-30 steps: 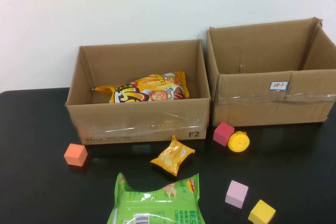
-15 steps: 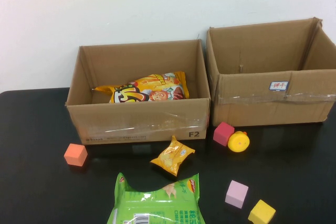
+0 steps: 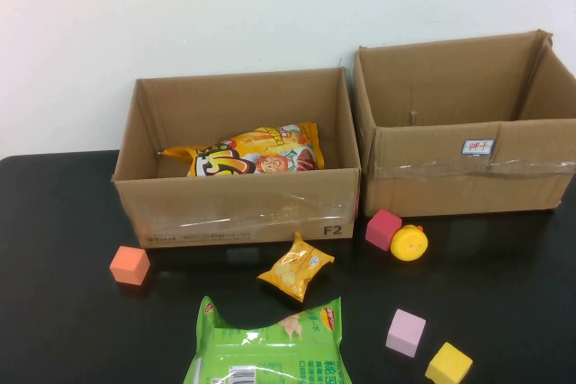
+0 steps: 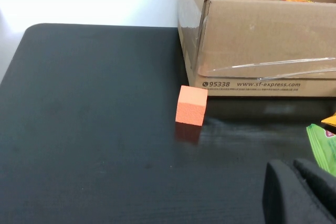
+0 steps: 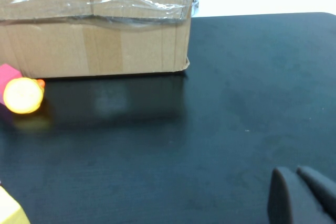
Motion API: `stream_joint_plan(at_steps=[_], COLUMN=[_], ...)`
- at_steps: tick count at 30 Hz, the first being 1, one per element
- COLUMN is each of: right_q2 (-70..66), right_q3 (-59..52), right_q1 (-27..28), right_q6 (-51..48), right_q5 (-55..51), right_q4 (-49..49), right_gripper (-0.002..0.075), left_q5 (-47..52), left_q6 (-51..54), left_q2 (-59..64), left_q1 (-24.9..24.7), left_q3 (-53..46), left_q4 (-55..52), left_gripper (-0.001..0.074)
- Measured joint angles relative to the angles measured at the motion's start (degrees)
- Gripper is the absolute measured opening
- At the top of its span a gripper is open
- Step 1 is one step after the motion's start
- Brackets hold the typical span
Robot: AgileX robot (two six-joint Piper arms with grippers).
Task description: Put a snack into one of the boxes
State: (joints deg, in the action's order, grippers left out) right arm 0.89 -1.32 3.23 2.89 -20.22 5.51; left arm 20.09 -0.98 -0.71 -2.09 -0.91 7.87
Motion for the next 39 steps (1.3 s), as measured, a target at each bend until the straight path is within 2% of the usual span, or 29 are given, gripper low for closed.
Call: stream_joint_plan(at_steps=[39], right_q2=[0.0], right_q3=[0.0], right_q1=[0.0], right_q6=[0.0], right_q5=[0.6], right_q4=[0.0], right_gripper=[-0.0001], left_q5=[0.0], left_q6=[2.3], left_q2=[0.0], left_q1=[0.0], left_q3=[0.0], left_q4=[-1.8], left_gripper=[-0.0001])
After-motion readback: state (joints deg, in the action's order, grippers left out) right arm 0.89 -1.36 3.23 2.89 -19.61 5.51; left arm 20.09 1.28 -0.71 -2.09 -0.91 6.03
